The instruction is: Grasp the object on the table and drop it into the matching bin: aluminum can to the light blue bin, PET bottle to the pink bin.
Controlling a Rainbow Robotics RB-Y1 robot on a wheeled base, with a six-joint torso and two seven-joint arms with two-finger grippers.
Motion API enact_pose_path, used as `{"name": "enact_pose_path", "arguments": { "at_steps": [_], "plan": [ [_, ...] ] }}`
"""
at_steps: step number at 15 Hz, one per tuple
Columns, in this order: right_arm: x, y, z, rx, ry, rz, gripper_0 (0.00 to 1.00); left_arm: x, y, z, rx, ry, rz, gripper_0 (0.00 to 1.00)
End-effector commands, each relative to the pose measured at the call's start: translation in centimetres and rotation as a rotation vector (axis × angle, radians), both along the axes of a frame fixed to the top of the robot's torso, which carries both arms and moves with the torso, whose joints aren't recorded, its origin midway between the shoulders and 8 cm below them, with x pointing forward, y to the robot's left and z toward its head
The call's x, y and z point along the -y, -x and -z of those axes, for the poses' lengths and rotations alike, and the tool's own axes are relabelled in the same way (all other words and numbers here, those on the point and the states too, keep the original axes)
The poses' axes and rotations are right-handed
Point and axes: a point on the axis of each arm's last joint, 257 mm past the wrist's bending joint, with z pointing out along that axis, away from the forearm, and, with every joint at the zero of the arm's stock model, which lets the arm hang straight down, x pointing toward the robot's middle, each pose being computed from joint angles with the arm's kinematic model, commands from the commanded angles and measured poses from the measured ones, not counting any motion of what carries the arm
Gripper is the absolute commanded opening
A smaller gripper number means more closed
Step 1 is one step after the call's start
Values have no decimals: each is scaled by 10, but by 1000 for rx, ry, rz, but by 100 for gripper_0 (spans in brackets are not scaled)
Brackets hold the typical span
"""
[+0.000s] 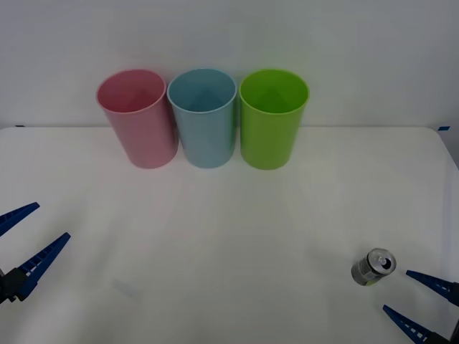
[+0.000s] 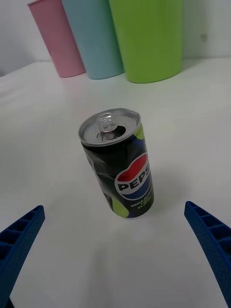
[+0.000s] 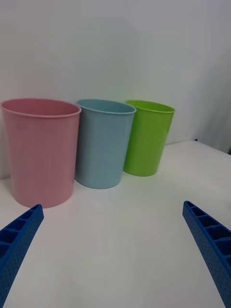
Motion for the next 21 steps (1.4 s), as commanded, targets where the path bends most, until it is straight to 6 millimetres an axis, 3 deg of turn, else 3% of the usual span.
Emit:
{"name": "enact_pose_path", "arguments": {
  "at_steps": [1, 10, 21],
  "plan": [
    [-9, -10, 2, 26, -7, 22, 100, 0, 0, 0, 0, 0, 0, 100],
    [-39, -44, 8, 82, -15, 69, 100, 0, 0, 0, 0, 0, 0, 100],
    [-63, -69, 9, 117, -12, 82, 100, 0, 0, 0, 0, 0, 0, 100]
  ]
}}
